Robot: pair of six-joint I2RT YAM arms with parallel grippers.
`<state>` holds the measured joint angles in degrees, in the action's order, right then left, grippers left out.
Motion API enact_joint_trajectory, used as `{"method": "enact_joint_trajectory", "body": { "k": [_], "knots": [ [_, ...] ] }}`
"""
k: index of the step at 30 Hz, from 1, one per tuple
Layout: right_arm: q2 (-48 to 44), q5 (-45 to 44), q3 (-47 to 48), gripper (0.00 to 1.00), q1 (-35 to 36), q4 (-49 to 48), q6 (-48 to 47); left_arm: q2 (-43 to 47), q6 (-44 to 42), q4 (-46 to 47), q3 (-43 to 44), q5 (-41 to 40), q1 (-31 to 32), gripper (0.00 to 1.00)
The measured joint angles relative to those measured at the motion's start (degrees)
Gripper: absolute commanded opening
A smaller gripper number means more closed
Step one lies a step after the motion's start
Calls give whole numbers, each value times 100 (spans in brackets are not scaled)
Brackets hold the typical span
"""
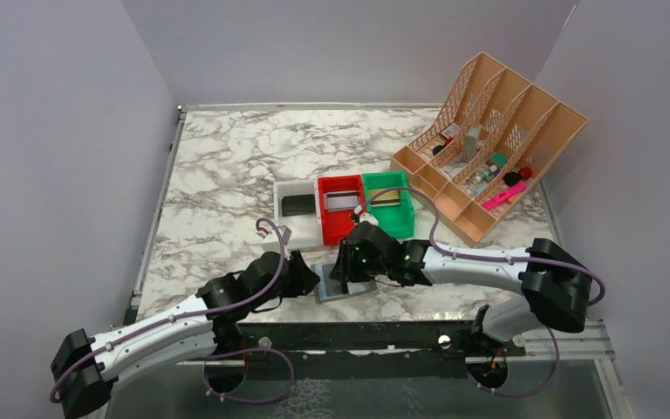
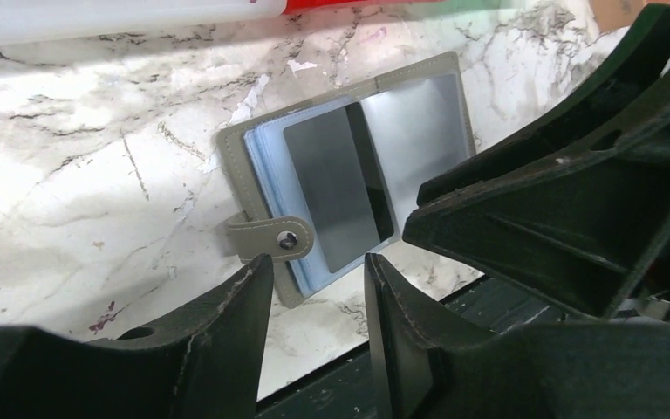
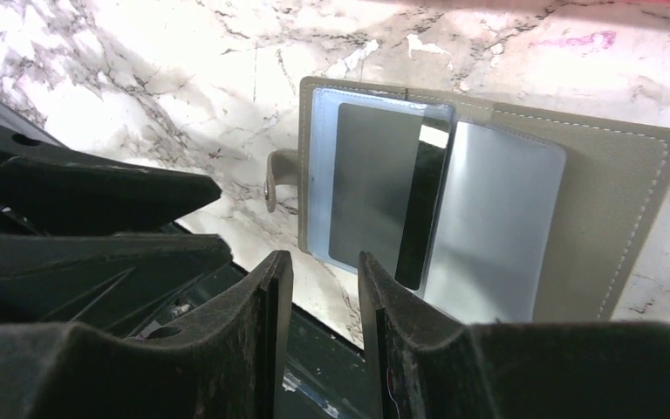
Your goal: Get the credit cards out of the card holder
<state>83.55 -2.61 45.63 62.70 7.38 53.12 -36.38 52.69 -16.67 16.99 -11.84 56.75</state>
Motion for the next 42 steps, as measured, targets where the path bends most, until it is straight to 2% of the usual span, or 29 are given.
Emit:
{"method": "enact_joint_trajectory", "body": {
  "k": [4,10,15,20,26,35,42],
  "knots": [
    [-151,-249,-133,40,0,4,87,-20,-107,-9,125,24,2,47],
    [-621,-608,-634,41,-22,-46,133,-699,-431,461,509,610,2,48],
    [-761,-437,-1137,41,-275,-592,122,-1318,-509,1032,540,1091,70,48],
    [-732,-52,-1357,40,-481,-1016,0,-1714,-507,1314,522,1204,177,48],
    [-527,284,-1357,40,-538,-1493,-37,-2068,-516,1362,514,1154,188,49],
    [-59,358,-1314,38,-546,-1519,-52,-2094,-463,1143,273,575,188,48],
    [192,393,-1115,37,-575,-1440,-74,-2247,-496,1078,269,479,188,34]
  ]
}}
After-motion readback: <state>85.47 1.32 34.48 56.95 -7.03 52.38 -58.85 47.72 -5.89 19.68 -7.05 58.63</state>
